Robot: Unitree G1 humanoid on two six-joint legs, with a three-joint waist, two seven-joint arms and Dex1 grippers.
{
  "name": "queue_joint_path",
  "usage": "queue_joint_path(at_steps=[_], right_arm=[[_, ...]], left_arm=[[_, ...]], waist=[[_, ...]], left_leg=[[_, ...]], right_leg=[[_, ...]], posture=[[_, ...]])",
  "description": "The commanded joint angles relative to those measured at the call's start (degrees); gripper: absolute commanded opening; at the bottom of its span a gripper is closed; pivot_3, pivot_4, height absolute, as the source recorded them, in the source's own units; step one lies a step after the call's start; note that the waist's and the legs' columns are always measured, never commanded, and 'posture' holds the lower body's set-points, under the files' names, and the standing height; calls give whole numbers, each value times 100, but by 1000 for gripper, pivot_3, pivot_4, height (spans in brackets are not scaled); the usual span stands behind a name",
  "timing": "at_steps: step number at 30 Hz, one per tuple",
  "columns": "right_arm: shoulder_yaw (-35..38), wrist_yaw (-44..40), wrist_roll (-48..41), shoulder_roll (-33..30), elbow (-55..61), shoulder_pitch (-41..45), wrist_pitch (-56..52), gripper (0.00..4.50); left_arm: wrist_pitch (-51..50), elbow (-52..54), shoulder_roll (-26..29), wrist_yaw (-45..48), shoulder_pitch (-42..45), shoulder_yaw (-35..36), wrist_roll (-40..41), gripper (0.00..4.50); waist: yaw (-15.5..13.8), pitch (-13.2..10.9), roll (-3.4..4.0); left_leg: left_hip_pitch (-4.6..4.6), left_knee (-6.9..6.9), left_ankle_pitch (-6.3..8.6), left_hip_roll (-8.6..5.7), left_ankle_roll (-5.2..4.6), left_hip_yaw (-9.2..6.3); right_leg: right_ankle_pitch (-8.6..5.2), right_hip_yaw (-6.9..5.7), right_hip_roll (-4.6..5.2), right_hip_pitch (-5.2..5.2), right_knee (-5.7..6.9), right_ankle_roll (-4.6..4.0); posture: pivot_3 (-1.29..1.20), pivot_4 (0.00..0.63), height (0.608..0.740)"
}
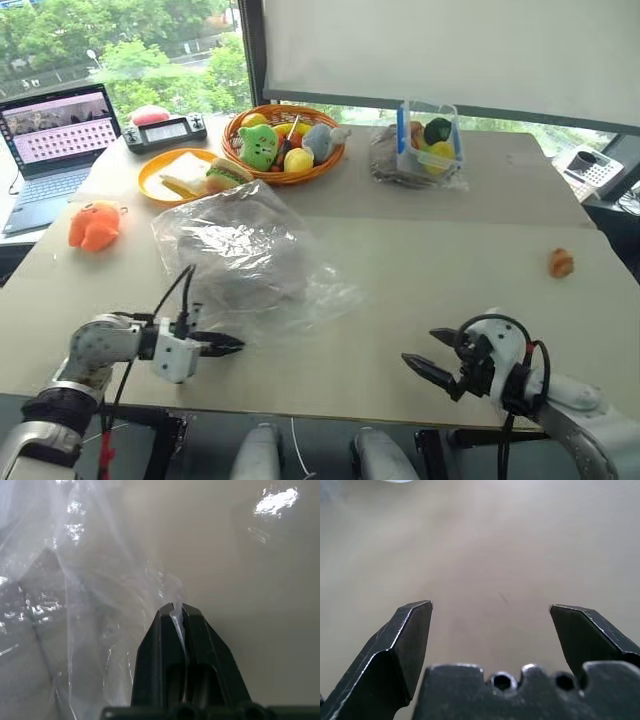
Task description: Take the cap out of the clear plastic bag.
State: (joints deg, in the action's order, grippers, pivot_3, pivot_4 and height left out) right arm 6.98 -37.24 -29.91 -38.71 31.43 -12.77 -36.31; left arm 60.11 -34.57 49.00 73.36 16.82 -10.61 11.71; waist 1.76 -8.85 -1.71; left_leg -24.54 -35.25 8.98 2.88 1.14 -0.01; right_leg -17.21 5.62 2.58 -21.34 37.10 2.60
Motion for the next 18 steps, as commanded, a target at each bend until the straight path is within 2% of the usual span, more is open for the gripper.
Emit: queue_joint_path(at_steps=[1,3,4,7,8,11,15,18], right_arm=[[-69,-119,99,8,-90,167,226,4500],[-120,-158,130,19,-157,229,251,4500],[-132,-176,139,24,-182,248,262,4500],[-171,-237,192,32,-276,307,290,4500],[-181,-258,206,31,-312,323,301,4500],[-232,-349,262,28,-472,390,362,4500],[-300,-469,338,39,-702,480,460,4500],[-371,-569,393,48,-914,599,553,4500]], left_arm=[[-197,-237,-89,-85,83,150,124,622],[-399,-38,-133,-12,44,139,302,1050],[-447,58,-145,9,16,139,346,1437],[-639,431,-147,-34,-124,173,423,2233],[-736,624,-128,-8,-206,176,521,2413],[-1280,1602,64,54,-604,230,965,3387],[-2112,2891,406,44,-1160,408,1399,3387],[-3044,4135,692,-295,-1611,710,1868,3387]], waist=[[-8,0,1],[-15,0,0],[-23,0,0],[-37,0,0],[-42,0,0],[-42,0,0],[-18,-1,-2],[20,-2,-2]], left_leg=[[0,0,0,0,0,1],[1,0,0,2,0,2],[1,-1,0,2,0,2],[-4,-2,0,1,1,3],[-5,-2,0,0,0,4],[-7,-1,0,2,1,3],[-10,-1,0,6,1,3],[-4,-2,0,7,1,4]], right_leg=[[-2,0,-1,-1,2,4],[-1,-1,-2,-1,4,4],[0,-3,-1,0,4,3],[4,-1,-1,-1,3,-2],[8,-1,-1,-1,3,-9],[9,-1,-2,-3,3,-11],[9,-1,-3,-5,3,-12],[8,-1,-2,-2,3,-13]], posture=[[0,150,740],[0,150,740],[0,150,740],[0,150,740],[0,150,740],[0,150,740],[0,150,740],[0,150,740]])
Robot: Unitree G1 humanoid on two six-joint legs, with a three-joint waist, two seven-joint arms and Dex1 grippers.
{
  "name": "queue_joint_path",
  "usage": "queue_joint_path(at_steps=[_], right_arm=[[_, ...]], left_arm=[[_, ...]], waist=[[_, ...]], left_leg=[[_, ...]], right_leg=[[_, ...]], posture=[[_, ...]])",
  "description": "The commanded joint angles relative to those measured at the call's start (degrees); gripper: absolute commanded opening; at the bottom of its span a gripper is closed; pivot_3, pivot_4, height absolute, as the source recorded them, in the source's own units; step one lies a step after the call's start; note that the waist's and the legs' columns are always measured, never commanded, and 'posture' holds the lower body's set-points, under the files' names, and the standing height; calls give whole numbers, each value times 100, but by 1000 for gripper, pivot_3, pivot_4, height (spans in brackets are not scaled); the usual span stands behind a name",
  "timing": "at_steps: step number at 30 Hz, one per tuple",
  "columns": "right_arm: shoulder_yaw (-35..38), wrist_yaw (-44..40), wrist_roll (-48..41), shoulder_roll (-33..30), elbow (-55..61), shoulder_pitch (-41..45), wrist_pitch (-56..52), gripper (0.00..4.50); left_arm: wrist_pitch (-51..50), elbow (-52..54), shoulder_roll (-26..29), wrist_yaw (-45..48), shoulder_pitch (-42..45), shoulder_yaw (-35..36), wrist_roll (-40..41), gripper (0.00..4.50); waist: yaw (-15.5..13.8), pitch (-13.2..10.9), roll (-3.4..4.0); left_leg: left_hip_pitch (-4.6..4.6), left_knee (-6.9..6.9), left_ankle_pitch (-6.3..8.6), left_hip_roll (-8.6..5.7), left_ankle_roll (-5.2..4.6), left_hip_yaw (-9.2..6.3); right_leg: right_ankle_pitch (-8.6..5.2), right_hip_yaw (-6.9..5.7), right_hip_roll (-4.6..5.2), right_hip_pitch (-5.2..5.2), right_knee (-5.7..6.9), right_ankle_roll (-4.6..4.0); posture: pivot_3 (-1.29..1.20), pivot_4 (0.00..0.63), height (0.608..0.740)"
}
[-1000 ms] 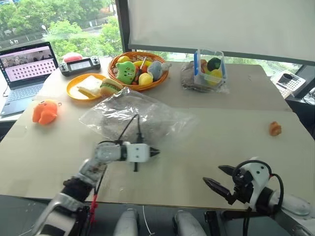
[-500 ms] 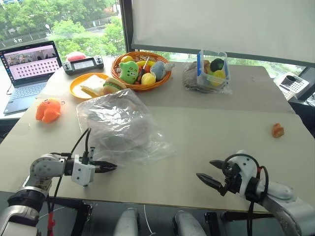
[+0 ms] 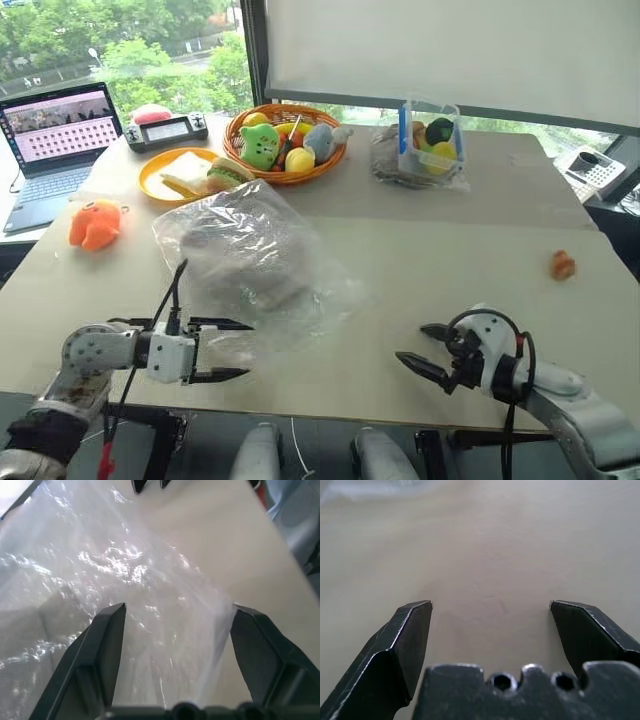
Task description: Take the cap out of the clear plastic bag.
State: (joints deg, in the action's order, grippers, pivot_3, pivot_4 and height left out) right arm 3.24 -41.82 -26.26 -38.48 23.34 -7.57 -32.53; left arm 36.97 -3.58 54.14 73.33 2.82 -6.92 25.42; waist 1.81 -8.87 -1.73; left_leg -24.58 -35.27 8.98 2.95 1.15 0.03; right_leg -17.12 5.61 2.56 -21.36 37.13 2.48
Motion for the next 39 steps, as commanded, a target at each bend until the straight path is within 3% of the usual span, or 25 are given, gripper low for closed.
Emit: queue_joint_path(at_steps=[1,8,14,19,25,31,33,36,39], right_arm=[[-6,-149,27,37,-165,120,199,4500],[-101,-279,97,87,-385,315,291,4500],[81,-393,7,-53,-254,277,194,4500],[178,-401,-23,-149,-178,201,148,4500],[254,-338,-78,-185,-24,100,73,4500],[293,-250,-107,-152,156,-1,-12,4500],[288,-216,-108,-128,211,-19,-34,4500],[284,-205,-132,-97,298,-27,-33,4500],[357,-401,-399,-66,634,-56,109,4500]], left_arm=[[-1104,1383,208,-513,-284,451,626,3387],[-2638,2392,-200,-1759,-499,609,136,3387],[-2954,2282,-955,-2521,-616,100,-1247,3387],[-2810,1895,-1257,-2463,-545,-68,-1531,3387],[-2247,1266,-1569,-2929,-504,-161,-2420,3387],[-2080,1000,-1588,-3189,-456,172,-2493,3387],[-2295,1114,-1566,-3143,-434,214,-2396,3877],[-2624,1268,-1571,-3083,-399,230,-2287,3877],[-2943,1428,-1603,-3068,-344,256,-2193,3179]], waist=[[25,-1,-1],[55,-4,-5],[50,-6,-10],[32,-7,-11],[27,-7,-11],[25,-7,-10],[30,-7,-11],[30,-7,-10],[30,-7,-11]], left_leg=[[3,0,0,0,0,0],[27,0,0,0,0,7],[22,0,0,-5,0,7],[23,0,0,-4,0,5],[18,1,0,-5,0,5],[21,1,0,-5,0,5],[21,1,0,-5,0,5],[22,1,0,-4,0,5],[19,1,0,-4,0,5]], right_leg=[[0,0,2,3,0,0],[-18,6,1,19,0,29],[-15,9,-2,16,-1,27],[-15,9,-3,14,0,26],[-11,9,-1,11,-1,19],[-8,9,0,13,1,14],[-7,9,0,13,1,15],[-8,9,0,13,1,16],[-8,9,0,11,1,17]], posture=[[0,150,740],[0,150,740],[0,150,740],[0,150,740],[0,150,740],[0,150,740],[0,150,740],[0,150,740],[0,150,740]])
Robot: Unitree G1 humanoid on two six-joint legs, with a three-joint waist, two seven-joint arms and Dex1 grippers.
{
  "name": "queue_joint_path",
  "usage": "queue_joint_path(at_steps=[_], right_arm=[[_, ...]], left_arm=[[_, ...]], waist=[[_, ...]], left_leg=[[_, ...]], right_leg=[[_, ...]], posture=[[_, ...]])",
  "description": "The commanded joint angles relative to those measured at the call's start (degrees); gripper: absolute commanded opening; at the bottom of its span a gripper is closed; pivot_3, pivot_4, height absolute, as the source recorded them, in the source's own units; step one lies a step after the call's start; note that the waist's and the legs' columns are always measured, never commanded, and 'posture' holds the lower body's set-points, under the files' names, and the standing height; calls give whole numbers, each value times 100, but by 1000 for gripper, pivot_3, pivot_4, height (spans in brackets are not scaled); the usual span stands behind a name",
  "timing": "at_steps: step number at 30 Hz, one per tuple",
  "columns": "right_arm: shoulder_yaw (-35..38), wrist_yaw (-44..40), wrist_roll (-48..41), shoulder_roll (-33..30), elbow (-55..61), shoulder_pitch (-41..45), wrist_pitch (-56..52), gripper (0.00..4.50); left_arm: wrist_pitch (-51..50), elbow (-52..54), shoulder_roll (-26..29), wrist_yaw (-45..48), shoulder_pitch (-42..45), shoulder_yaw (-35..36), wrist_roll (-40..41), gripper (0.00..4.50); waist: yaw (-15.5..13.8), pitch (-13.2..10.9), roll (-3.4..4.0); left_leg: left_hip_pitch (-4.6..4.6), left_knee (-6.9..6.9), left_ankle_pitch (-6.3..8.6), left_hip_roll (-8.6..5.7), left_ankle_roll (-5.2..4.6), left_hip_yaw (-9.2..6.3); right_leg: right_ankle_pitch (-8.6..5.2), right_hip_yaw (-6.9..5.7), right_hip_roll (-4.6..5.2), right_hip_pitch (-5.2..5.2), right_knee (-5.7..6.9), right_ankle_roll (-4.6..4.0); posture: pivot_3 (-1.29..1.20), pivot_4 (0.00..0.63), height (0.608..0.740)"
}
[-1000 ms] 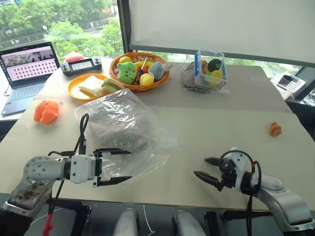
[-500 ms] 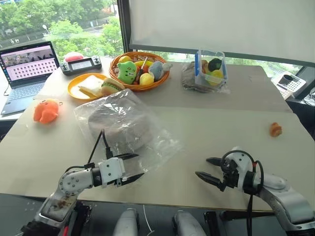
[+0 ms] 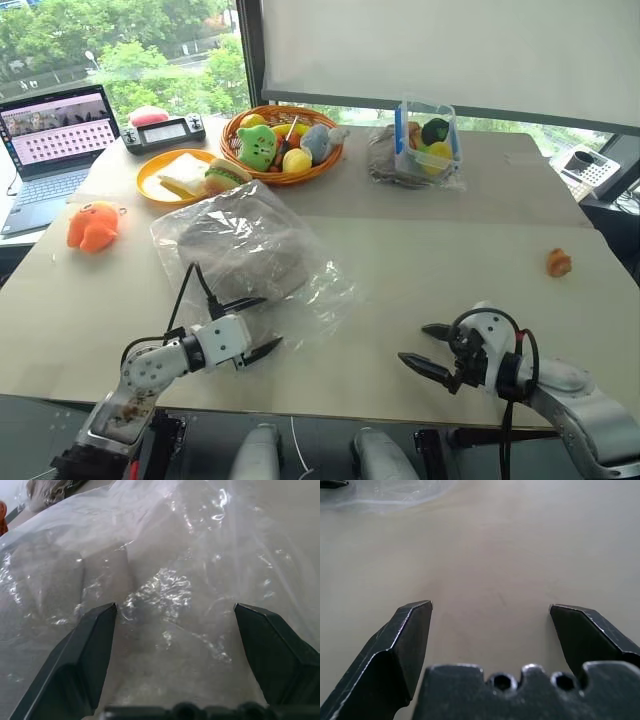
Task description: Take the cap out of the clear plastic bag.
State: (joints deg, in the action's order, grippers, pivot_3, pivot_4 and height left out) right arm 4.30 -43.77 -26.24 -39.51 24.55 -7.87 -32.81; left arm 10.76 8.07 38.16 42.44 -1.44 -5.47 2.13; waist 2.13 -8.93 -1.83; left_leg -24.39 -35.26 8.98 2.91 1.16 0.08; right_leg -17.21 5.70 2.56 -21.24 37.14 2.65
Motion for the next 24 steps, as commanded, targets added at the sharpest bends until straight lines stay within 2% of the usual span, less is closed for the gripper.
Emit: queue_joint_path(at_steps=[1,2,8,9,14,18,22,24], right_arm=[[274,-298,-504,37,658,-52,196,4500],[290,-354,-567,34,748,-72,225,4500],[224,-519,-897,136,1246,-126,384,4500],[198,-514,-900,142,1279,-122,381,4500],[111,-470,-836,136,1235,-88,400,4500],[60,-463,-758,115,1159,-101,402,4500],[6,-407,-697,120,1093,-100,340,4500],[-28,-391,-654,119,1045,-77,341,4500]], left_arm=[[-401,305,-14,15,106,113,156,2733],[-454,334,-20,12,119,115,166,2489],[-623,530,-64,-48,17,61,69,297],[-642,545,-74,-52,4,63,71,76],[-960,705,-173,-105,36,53,103,76],[-1758,903,-405,-244,377,117,317,76],[-2854,1005,-579,208,847,615,1825,76],[-3498,896,-402,487,1129,878,2419,76]], waist=[[-2,-1,1],[-3,-1,1],[-4,-1,0],[-4,-1,0],[-4,-1,0],[-18,-1,0],[-59,-2,-3],[-53,-2,-3]], left_leg=[[-1,0,0,-1,0,0],[-3,0,0,-1,0,0],[-3,0,0,-2,0,-2],[-3,0,0,-1,0,-2],[-2,0,0,-2,0,-2],[-3,0,0,-2,0,-2],[-5,-2,0,-4,0,-7],[-4,-2,0,-3,0,-7]], right_leg=[[1,0,0,0,0,-1],[0,0,0,-2,0,-1],[-4,-1,0,1,-1,8],[-4,-1,0,1,-1,7],[-3,-1,1,1,-1,4],[-3,-1,0,0,-1,4],[-4,-3,-2,0,1,12],[-5,-3,-4,0,1,13]], posture=[[0,150,740],[0,150,740],[0,150,740],[0,150,740],[0,150,740],[0,150,740],[0,150,740],[0,150,740]])
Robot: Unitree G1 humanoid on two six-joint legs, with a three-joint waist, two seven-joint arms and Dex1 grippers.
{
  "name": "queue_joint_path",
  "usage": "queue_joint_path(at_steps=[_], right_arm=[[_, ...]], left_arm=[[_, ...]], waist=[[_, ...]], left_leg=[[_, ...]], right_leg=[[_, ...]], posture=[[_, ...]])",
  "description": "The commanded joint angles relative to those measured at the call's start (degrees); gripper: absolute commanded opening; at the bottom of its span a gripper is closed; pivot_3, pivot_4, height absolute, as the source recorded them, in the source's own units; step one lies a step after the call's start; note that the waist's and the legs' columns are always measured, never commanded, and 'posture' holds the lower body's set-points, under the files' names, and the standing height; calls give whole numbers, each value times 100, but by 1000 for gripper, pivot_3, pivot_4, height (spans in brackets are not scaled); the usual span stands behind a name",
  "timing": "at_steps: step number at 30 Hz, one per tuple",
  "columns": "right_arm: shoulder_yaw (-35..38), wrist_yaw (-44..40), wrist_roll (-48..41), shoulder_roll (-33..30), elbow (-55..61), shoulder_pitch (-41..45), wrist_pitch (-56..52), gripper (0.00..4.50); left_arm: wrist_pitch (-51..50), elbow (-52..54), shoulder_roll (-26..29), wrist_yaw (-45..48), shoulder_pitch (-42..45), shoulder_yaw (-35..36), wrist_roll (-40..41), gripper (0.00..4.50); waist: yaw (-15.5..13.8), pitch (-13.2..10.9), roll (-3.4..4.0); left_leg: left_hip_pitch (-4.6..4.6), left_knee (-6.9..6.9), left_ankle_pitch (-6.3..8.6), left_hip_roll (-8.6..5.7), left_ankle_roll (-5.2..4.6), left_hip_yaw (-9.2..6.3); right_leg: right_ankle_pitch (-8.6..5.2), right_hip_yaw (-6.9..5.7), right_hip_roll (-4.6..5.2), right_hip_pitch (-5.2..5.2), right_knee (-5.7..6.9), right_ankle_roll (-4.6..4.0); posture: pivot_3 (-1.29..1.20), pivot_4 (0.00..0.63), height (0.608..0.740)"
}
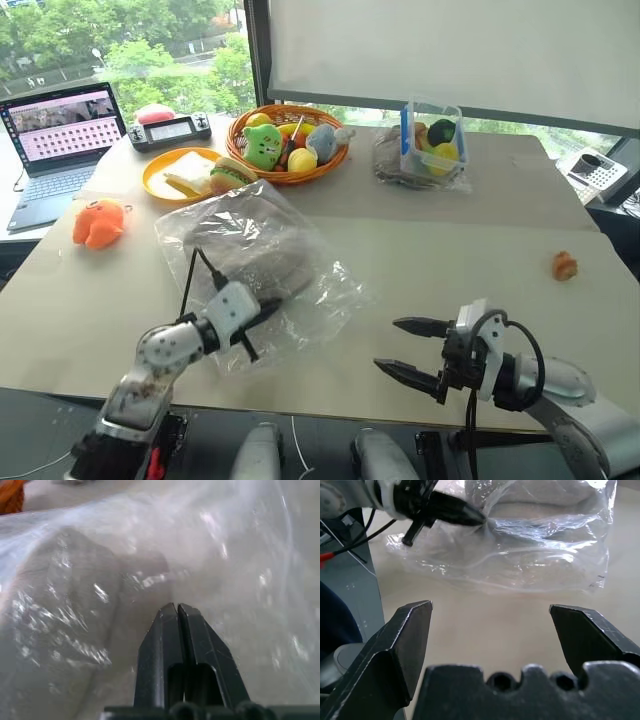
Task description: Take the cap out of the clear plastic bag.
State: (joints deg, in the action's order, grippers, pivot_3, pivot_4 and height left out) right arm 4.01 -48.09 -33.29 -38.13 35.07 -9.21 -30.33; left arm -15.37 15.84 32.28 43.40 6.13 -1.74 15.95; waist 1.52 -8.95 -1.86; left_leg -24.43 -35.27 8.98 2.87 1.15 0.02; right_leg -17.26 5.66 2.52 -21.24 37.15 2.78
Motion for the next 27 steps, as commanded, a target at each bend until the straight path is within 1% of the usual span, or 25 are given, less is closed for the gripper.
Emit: queue_joint_path(at_steps=[1,4,6,9,12,15,17,18,19,20,21,22,23,24,26,27], right_arm=[[-8,36,62,-21,-23,64,100,4500],[-64,52,71,2,-59,110,105,4500],[-120,66,70,16,-78,145,93,4500],[-177,102,78,18,-144,211,39,4500],[-191,128,101,1,-208,239,15,4500],[-205,163,121,9,-239,221,24,4500],[-221,196,133,21,-236,185,32,4500],[-232,205,139,23,-240,170,39,4500],[-243,214,143,22,-238,160,45,4500],[-251,224,143,23,-243,152,49,4500],[-261,243,163,31,-267,157,63,4500],[-270,264,187,45,-292,168,79,4500],[-281,286,221,62,-326,184,100,4500],[-298,302,259,73,-363,204,120,4500],[-335,311,308,91,-420,240,137,4500],[-352,310,323,104,-440,260,138,4500]], left_arm=[[-1125,45,276,505,505,627,1272,76],[-2108,-207,679,860,903,789,1900,76],[-2586,-184,981,1208,985,767,2244,76],[-2519,510,1442,1823,633,560,2345,76],[-2702,1103,1504,1824,443,613,2700,76],[-2660,1289,1400,1666,389,622,2733,839],[-2570,1336,1385,1649,339,631,2708,1660],[-2549,1360,1400,1639,318,630,2687,1858],[-2534,1376,1413,1633,299,631,2668,2290],[-2534,1389,1432,1608,286,631,2646,2500],[-2468,1410,1482,1625,285,611,2563,2812],[-2393,1438,1535,1629,287,594,2464,3218],[-2314,1477,1589,1629,290,567,2354,3418],[-2209,1517,1623,1564,309,528,2185,3827],[-2115,1617,1687,1539,328,483,2059,4460],[-1932,1682,1747,1556,315,396,1839,4460]], waist=[[15,0,0],[30,-1,-2],[51,-2,-2],[93,-3,-5],[87,-4,-6],[34,-5,-7],[29,-5,-7],[27,-5,-7],[27,-5,-7],[27,-5,-7],[27,-5,-7],[26,-5,-7],[25,-5,-7],[24,-5,-7],[13,-5,-7],[7,-5,-7]], left_leg=[[0,0,0,0,0,0],[0,0,0,0,0,-2],[1,0,0,-2,0,-4],[-2,1,0,-2,0,-3],[-7,6,1,-2,1,-4],[-18,4,0,-2,1,-10],[-17,3,0,-2,1,-9],[-17,1,0,-2,0,-9],[-17,1,0,-2,1,-9],[-17,0,0,-2,1,-9],[-17,0,0,-2,1,-9],[-17,0,0,-2,1,-9],[-17,0,0,-2,1,-9],[-17,0,0,-2,1,-9],[-17,0,0,-3,1,-8],[-17,0,0,-3,1,-8]], right_leg=[[0,1,0,-1,0,0],[-1,0,-5,-2,3,2],[-5,0,-5,-1,3,8],[-6,1,-3,-3,-2,9],[3,1,0,-4,-4,-14],[6,-4,-1,-10,-2,-20],[2,-3,-1,-10,-3,-13],[-1,-2,-1,-10,-3,-8],[-1,-2,-1,-10,-3,-8],[-1,-2,-1,-10,-3,-8],[-1,-2,-1,-10,-3,-8],[-1,-2,-2,-10,-3,-8],[-1,-2,-2,-11,-3,-8],[-1,-2,-2,-11,-3,-9],[1,-1,-1,-11,-3,-11],[1,-1,-1,-11,-4,-11]], posture=[[0,150,740],[0,150,740],[0,150,740],[0,150,740],[0,150,740],[0,150,740],[0,150,740],[0,150,740],[0,150,740],[0,150,740],[0,150,740],[0,150,740],[0,150,740],[0,150,740],[0,150,740],[0,150,740]])
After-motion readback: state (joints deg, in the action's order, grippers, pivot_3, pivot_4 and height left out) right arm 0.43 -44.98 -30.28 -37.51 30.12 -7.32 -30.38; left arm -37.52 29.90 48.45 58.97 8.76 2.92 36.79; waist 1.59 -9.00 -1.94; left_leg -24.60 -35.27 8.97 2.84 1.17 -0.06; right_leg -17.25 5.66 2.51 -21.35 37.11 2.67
